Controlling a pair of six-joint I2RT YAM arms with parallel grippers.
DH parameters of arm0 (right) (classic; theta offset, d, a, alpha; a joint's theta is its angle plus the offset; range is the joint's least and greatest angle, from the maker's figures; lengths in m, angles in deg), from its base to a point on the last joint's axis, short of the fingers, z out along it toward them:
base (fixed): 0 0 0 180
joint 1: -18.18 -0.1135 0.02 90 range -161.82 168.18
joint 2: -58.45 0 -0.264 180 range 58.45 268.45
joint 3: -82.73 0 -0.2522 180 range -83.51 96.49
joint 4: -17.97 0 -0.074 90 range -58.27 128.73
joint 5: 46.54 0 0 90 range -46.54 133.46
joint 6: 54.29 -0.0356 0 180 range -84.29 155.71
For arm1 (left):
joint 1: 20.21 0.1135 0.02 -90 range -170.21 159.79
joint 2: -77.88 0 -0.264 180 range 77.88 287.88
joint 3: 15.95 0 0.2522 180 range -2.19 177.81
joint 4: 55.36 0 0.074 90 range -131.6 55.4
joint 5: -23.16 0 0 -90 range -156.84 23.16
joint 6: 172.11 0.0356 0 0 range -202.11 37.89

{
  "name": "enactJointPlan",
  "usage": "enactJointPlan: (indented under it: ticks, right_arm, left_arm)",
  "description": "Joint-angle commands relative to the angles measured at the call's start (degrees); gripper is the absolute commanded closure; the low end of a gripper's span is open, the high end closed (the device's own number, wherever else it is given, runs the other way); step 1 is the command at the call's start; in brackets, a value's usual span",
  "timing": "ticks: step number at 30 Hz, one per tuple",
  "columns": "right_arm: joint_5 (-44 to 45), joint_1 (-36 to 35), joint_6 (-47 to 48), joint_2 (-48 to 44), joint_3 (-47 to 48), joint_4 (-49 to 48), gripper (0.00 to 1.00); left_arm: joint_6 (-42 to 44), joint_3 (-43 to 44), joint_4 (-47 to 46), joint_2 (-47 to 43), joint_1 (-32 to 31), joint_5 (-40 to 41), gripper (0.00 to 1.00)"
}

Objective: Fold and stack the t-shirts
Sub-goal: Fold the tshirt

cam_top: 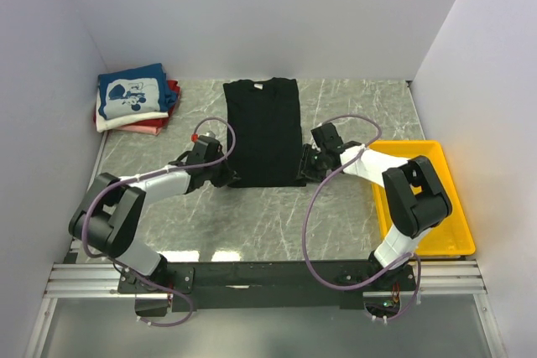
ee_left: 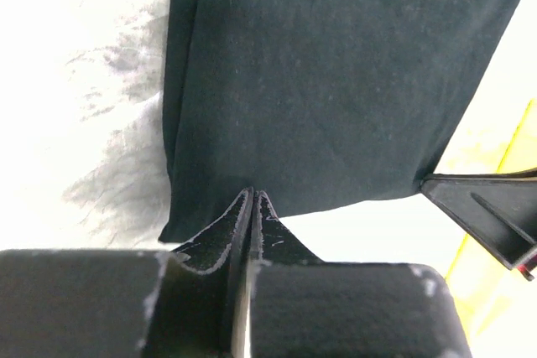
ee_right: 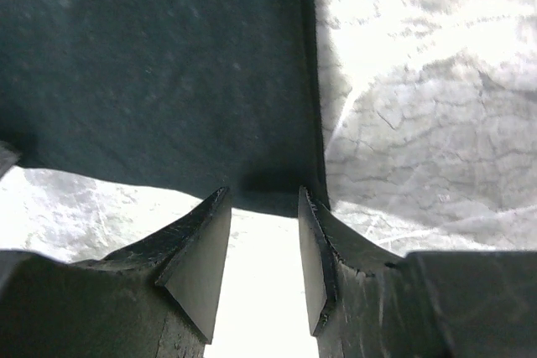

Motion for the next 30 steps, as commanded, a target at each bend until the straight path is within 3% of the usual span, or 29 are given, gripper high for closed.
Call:
enactJointPlan:
  ticks: [1, 5, 22, 25, 30]
  right_arm:
    - [1.2, 0.5, 0.9, -3.1, -1.1, -0.3, 0.55]
    - [1.5, 0.5, 1.3, -3.8, -1.6, -0.1, 0.55]
    - [2.8, 0.7, 2.2, -3.7, -2.8, 1.3, 0.55]
    - [3.9, 0.7, 2.2, -4.6, -3.2, 1.6, 0.55]
    - [4.4, 0.7, 2.3, -4.9, -3.7, 1.7, 0.54]
  left_arm:
    - [1.6, -0.8, -0.3, -3.2, 0.6, 0.2, 0.91]
    - [2.3, -1.2, 1.1, -5.0, 0.8, 1.4, 0.86]
    - [1.4, -6.4, -1.7, -5.5, 1.1, 1.4, 0.95]
    - [1.9, -5.8, -0.3, -7.9, 1.4, 2.0, 0.93]
    - [2.0, -6.2, 3.0, -10.5, 3.4, 1.4, 0.79]
